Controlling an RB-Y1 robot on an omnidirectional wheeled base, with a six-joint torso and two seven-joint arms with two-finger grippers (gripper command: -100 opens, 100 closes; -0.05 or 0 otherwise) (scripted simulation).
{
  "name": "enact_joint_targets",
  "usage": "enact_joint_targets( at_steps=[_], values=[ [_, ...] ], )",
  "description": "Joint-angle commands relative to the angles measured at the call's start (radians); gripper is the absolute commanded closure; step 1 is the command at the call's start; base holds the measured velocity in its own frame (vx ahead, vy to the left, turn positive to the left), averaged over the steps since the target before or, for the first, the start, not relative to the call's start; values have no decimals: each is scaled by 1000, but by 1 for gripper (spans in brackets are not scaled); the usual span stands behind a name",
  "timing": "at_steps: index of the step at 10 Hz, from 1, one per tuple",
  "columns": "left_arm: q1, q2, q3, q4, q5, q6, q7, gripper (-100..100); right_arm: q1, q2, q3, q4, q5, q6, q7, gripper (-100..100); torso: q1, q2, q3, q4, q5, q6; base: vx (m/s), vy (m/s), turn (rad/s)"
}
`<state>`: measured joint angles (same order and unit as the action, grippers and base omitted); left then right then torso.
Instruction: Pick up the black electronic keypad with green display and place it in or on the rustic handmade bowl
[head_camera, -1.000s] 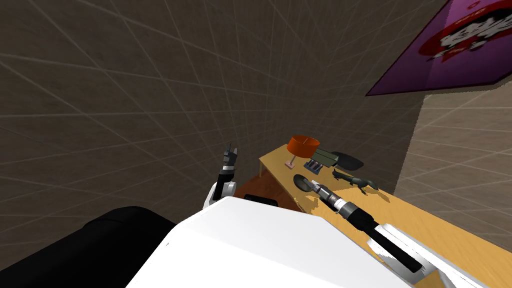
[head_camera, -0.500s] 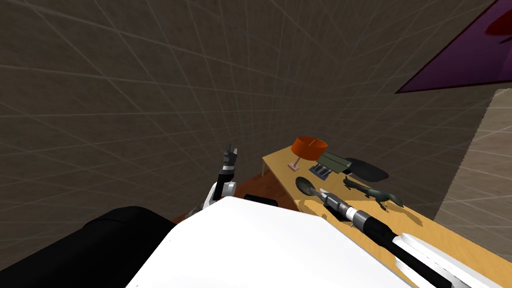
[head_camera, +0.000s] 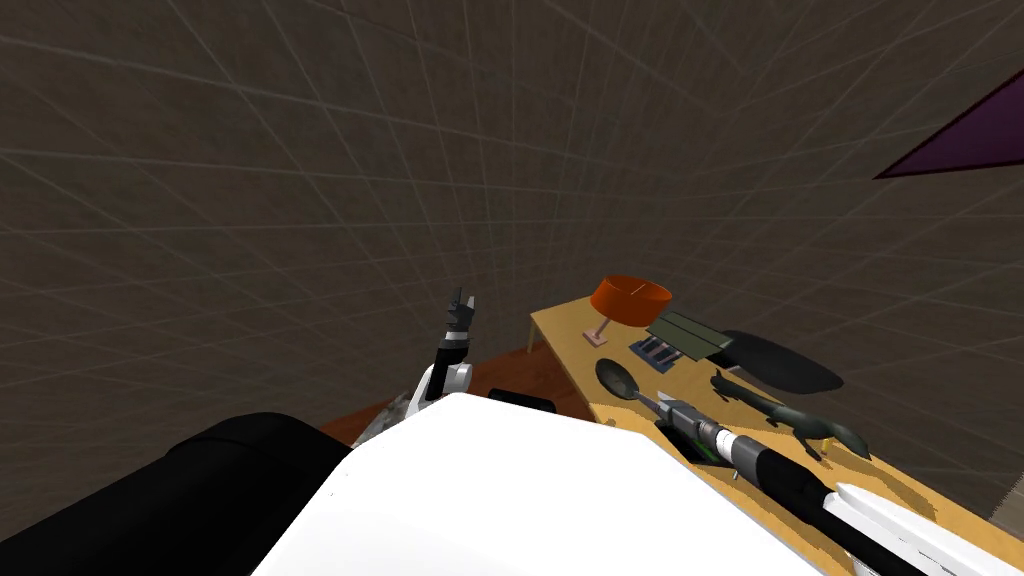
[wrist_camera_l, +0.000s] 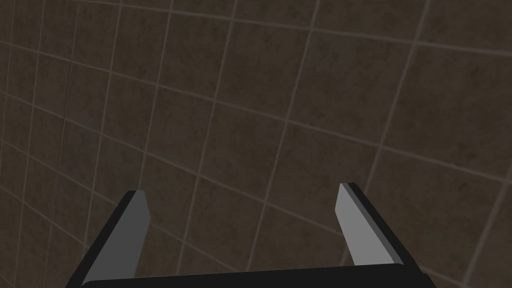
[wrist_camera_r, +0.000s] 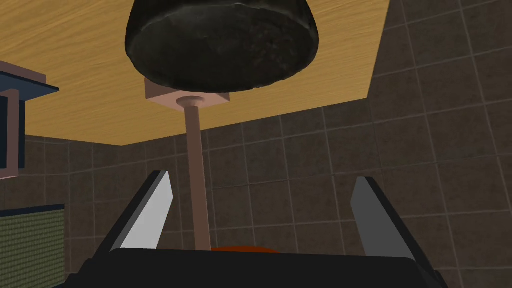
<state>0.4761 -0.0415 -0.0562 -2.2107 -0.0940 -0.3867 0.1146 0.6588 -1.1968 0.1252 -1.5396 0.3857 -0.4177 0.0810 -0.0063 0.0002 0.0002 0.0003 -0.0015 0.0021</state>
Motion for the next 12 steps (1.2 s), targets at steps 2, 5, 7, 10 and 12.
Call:
enact_joint_targets(
  at_steps=[2, 5, 7, 10, 12],
  values=[
    [0, 0, 0, 0, 0, 0, 0, 0, 3, -49, 34, 65, 20, -10, 4, -100, 0, 0, 0, 0, 0, -1, -33, -58, 204],
    [0, 0, 0, 0, 0, 0, 0, 0, 12, -102, 81, 135, 41, -20, 12, -100, -2, 1, 0, 0, 0, -1, -62, -81, 271],
    [0, 0, 0, 0, 0, 0, 0, 0, 20, -141, 131, 194, 56, -34, 20, -100, -2, 0, 0, 0, 0, 0, -59, -74, 268],
    [0, 0, 0, 0, 0, 0, 0, 0, 27, -170, 197, 253, 64, -58, 28, -100, -2, 1, 1, 0, -1, 0, -69, -68, 208],
    [0, 0, 0, 0, 0, 0, 0, 0, 30, -178, 227, 273, 64, -70, 32, -100, -1, 0, 0, 0, 0, 0, -51, -48, 128]
  ],
)
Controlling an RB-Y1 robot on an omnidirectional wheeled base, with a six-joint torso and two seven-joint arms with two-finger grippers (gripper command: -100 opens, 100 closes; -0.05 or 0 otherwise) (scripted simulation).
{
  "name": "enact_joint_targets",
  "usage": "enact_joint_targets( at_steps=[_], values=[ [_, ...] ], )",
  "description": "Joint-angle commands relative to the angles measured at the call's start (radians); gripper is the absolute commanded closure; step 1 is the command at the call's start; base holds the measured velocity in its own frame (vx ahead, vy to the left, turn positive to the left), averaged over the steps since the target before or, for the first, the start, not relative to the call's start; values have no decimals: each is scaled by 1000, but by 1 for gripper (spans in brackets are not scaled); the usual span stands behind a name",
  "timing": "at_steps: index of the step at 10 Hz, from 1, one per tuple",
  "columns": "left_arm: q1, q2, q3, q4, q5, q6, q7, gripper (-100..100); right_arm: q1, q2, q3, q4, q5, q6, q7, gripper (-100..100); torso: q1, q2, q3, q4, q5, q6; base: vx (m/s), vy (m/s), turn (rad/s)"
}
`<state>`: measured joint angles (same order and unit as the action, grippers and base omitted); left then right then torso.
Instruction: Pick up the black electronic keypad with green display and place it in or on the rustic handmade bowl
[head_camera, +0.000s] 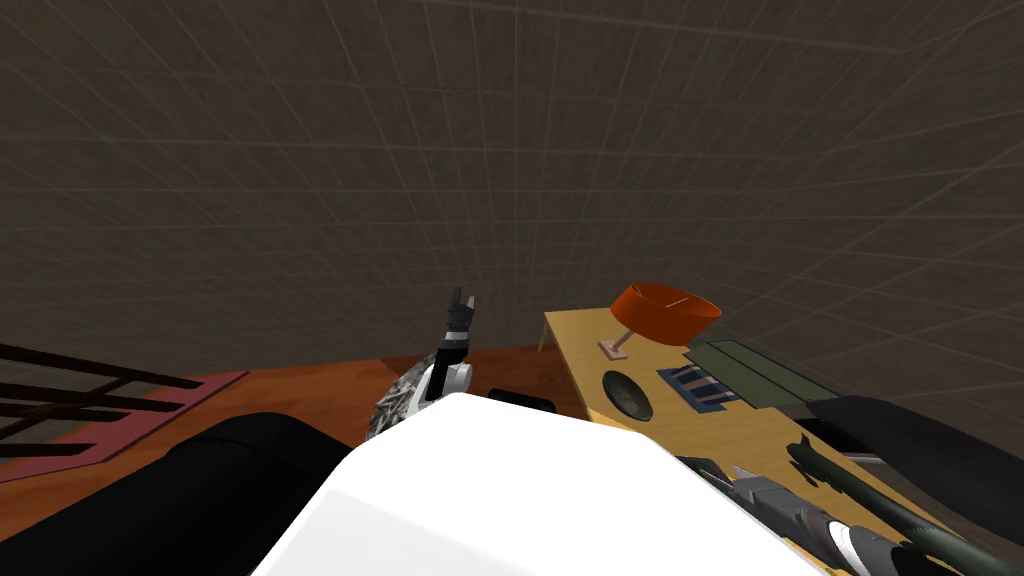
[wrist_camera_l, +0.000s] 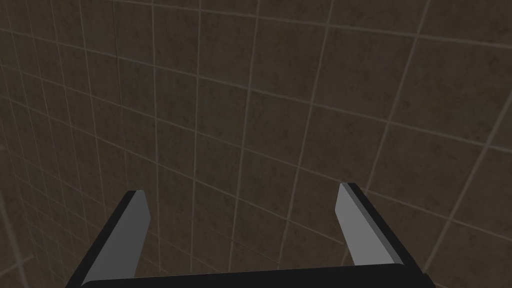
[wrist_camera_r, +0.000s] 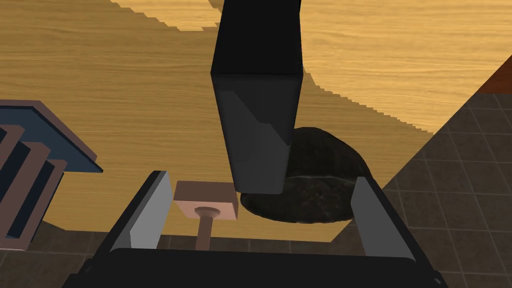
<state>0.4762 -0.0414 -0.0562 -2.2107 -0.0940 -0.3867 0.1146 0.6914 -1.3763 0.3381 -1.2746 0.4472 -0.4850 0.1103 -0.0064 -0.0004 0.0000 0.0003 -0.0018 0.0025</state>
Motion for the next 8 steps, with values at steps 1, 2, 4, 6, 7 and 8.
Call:
enact_joint_targets(
  at_steps=[1, 2, 4, 6, 7, 8],
  values=[
    [0, 0, 0, 0, 0, 0, 0, 0, -1, -3, 39, 23, 3, -14, 5, -100, 0, 0, 0, 0, 0, 0, -37, -25, 100],
    [0, 0, 0, 0, 0, 0, 0, 0, 0, -4, 48, 28, 3, -18, 6, -100, 1, -1, 0, 0, 0, 0, -31, -22, 90],
    [0, 0, 0, 0, 0, 0, 0, 0, -7, 2, 45, 28, 6, -14, 6, 0, 2, -2, -1, 0, 1, 0, -6, -5, 7],
    [0, 0, 0, 0, 0, 0, 0, 0, -22, 48, 56, 52, 16, 2, 21, -100, 3, -4, -2, -1, 1, 0, 10, -5, 82],
    [0, 0, 0, 0, 0, 0, 0, 0, -28, 68, 61, 62, 20, 9, 28, -100, 3, -4, -2, -1, 1, 0, 16, -9, 70],
    [0, 0, 0, 0, 0, 0, 0, 0, -27, 58, 60, 58, 18, 4, 23, -100, 2, -4, -3, -1, 1, 0, 7, -5, 13]
  ],
)
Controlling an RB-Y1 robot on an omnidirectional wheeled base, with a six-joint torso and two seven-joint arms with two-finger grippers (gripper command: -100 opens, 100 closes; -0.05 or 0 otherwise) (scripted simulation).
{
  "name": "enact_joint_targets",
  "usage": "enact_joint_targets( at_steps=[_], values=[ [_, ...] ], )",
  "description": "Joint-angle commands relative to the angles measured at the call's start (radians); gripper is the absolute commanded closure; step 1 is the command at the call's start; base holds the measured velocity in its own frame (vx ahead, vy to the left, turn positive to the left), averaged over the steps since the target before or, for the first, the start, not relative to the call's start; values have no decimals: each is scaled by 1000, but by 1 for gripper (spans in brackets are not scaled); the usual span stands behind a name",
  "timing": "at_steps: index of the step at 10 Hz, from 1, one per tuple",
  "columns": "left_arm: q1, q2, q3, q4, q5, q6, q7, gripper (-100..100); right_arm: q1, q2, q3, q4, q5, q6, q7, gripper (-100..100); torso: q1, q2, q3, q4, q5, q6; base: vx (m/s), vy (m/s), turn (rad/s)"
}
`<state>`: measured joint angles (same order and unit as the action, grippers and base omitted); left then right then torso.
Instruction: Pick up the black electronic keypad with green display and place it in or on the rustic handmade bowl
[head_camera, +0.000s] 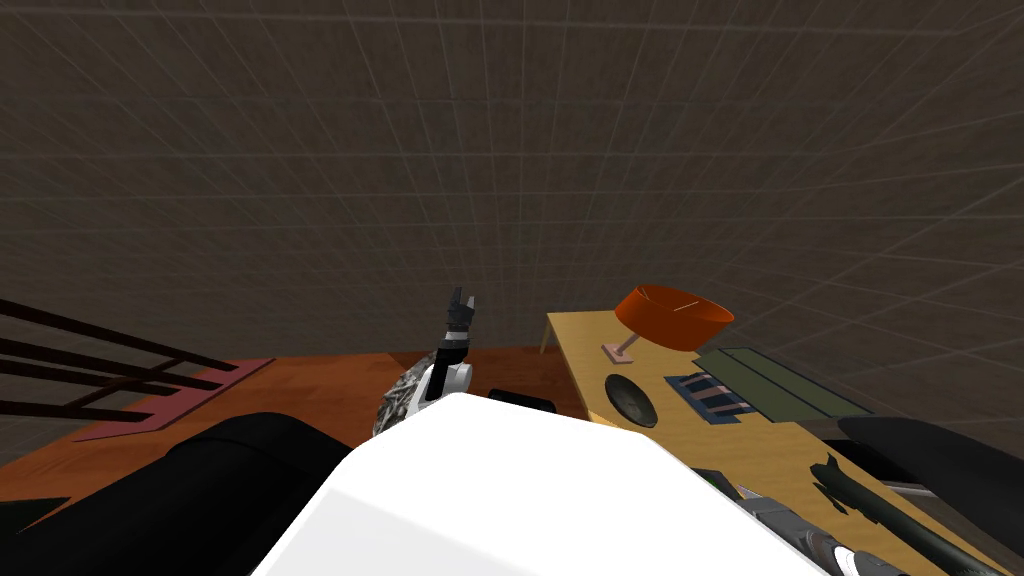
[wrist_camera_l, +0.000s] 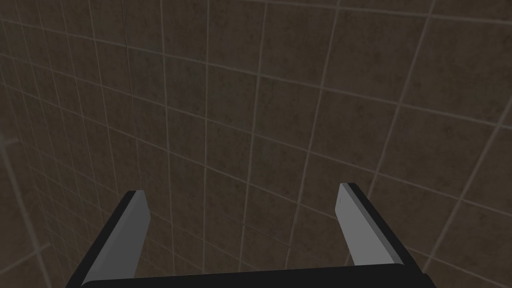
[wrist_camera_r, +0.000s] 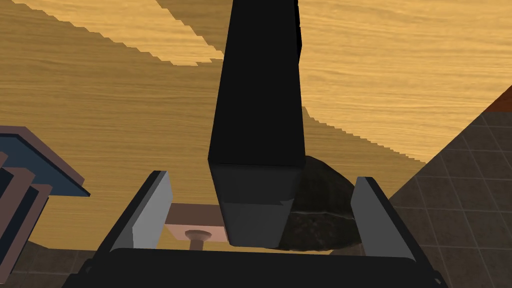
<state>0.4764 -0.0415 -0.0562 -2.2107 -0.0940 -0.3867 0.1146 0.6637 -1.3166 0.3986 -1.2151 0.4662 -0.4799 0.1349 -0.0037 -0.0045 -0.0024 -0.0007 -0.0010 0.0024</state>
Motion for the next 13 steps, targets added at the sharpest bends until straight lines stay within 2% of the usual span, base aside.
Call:
enact_joint_targets(
  at_steps=[1, 5, 6, 7, 8, 9, 10, 11, 13],
  values=[
    [0, 0, 0, 0, 0, 0, 0, 0, 0, 0, 0, 0, 0, 0, 0, 100, 0, 0, 0, 0, 0, 0, 0, 0, 0],
    [0, 0, 0, 0, 0, 0, 0, 0, 0, 0, 0, 0, 0, -1, -1, 100, 0, 1, 0, 0, 0, 0, 0, 0, 0],
    [0, 0, 0, 0, 0, 0, 0, 0, 0, 0, 0, -1, 0, -1, -1, 0, 0, 1, 0, 0, 0, 0, 0, 0, 0],
    [0, 0, 0, 0, 0, 0, 0, 0, 13, -31, -9, -18, -8, -10, -10, 100, 0, 1, 0, 0, 0, 0, -7, 5, -98],
    [0, 0, 0, 0, 0, 0, 0, 0, 17, -44, -12, -25, -11, -14, -15, 100, 0, 1, 1, 0, 1, 1, -15, 9, -94],
    [0, 0, 0, 0, 0, 0, 0, 0, 16, -37, -11, -22, -9, -10, -11, 100, 1, 2, 1, 0, 1, 1, -8, 3, -14],
    [0, 0, 0, 0, 0, 0, 0, 0, 17, -40, -12, -24, -10, -10, -12, 0, 1, 1, 1, 0, 0, 0, 0, 0, 0],
    [0, 0, 0, 0, 0, 0, 0, 0, 21, -69, -20, -34, -17, -19, -24, 100, 0, 1, 1, 0, 0, 0, 15, 26, -67],
    [0, 0, 0, 0, 0, 0, 0, 0, 27, -116, -33, -49, -28, -34, -43, 100, 4, -2, -1, 0, 2, 0, 51, 47, -69]
  ],
)
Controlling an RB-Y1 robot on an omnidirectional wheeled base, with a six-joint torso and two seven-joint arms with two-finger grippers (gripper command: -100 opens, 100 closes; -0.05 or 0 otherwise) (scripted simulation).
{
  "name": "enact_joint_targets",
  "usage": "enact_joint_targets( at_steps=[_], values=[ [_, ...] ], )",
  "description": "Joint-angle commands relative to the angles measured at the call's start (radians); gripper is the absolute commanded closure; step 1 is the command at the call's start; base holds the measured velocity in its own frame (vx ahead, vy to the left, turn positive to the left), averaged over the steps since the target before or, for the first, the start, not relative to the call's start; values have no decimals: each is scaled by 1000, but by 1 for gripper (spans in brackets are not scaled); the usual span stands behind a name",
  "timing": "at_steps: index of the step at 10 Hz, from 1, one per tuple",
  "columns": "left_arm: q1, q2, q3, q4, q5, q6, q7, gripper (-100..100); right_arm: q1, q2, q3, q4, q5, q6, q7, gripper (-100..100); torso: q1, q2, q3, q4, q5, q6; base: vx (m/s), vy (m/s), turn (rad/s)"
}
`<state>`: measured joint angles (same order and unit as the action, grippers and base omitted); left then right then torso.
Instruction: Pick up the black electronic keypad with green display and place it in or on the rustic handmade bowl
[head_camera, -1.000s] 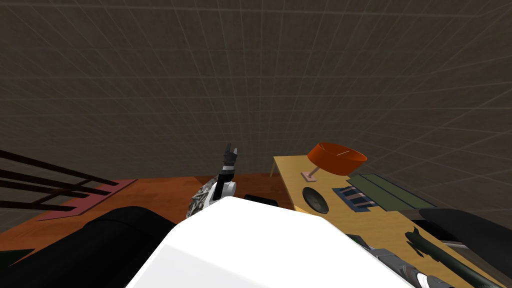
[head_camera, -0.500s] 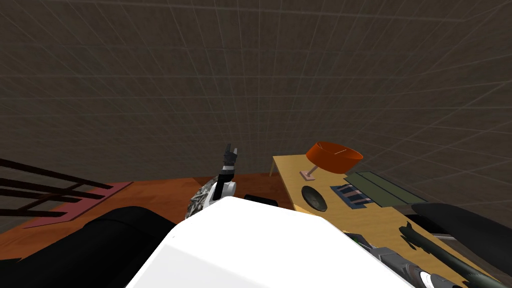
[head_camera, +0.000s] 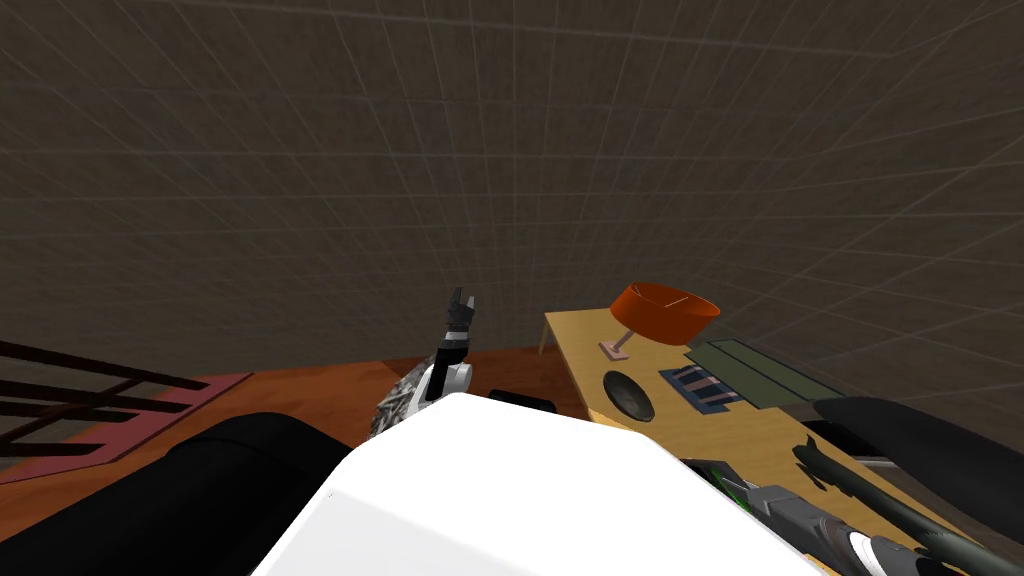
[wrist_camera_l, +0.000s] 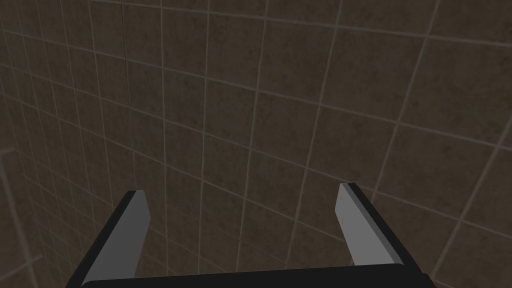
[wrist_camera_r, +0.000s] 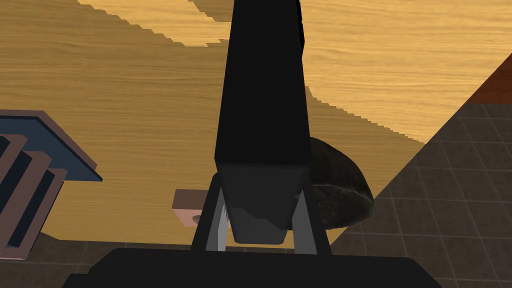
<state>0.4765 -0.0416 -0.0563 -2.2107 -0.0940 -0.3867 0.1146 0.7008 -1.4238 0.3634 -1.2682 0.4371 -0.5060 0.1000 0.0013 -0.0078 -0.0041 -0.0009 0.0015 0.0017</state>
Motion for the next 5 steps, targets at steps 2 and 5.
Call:
enact_joint_targets(
  at_steps=[2, 5],
  values=[
    [0, 0, 0, 0, 0, 0, 0, 0, -2, -67, -14, -15, -13, -25, -32, 100, 0, 0, 0, 0, 1, 0, 46, 45, -79],
    [0, 0, 0, 0, 0, 0, 0, 0, 5, -128, -32, -33, -29, -43, -57, 100, 1, 0, 0, 0, 1, 0, 42, 44, -56]
  ],
)
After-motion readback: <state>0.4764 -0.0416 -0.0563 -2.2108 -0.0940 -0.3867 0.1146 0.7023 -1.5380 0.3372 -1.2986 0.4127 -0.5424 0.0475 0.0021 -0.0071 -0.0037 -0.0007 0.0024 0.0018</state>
